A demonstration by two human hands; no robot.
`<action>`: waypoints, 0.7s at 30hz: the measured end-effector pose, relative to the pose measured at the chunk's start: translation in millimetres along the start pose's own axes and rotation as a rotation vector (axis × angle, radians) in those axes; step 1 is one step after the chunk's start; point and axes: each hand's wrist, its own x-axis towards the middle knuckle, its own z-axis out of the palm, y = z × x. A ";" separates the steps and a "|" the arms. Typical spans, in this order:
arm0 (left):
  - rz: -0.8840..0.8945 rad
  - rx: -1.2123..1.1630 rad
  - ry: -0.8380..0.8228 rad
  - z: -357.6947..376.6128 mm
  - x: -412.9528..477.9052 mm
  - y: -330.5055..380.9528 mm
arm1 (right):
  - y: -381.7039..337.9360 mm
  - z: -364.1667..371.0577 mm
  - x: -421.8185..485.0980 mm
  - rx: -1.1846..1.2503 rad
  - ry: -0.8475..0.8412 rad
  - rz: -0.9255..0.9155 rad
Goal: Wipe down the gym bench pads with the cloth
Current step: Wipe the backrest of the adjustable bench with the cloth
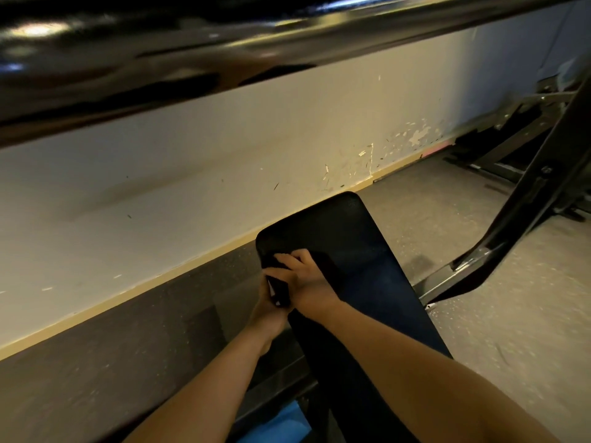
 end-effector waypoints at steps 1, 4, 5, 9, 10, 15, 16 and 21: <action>-0.010 0.005 0.009 0.9 -1.6 1.3 | 7.2 -2.0 -2.8 -0.052 0.013 0.019; -0.062 0.003 0.012 0.2 -4.8 3.6 | 37.5 -20.7 1.0 -0.092 0.139 0.157; -0.074 0.011 0.010 0.6 -4.6 2.2 | 53.2 -26.4 0.6 -0.062 0.221 0.233; -0.087 0.020 -0.004 1.9 -2.7 -2.5 | 97.0 -38.7 -6.7 0.029 0.381 0.535; -0.091 0.015 -0.013 1.7 -2.5 -3.0 | 94.6 -36.7 -3.9 0.069 0.380 0.619; -0.076 -0.006 -0.046 1.4 -7.7 -2.5 | 27.1 -8.7 9.0 0.273 0.430 0.607; -0.056 -0.017 -0.060 1.8 -9.0 -2.0 | 12.0 -0.5 7.4 0.260 0.383 0.537; -0.073 -0.078 -0.111 -1.3 -14.0 1.2 | -14.1 0.2 -9.2 0.109 0.245 0.231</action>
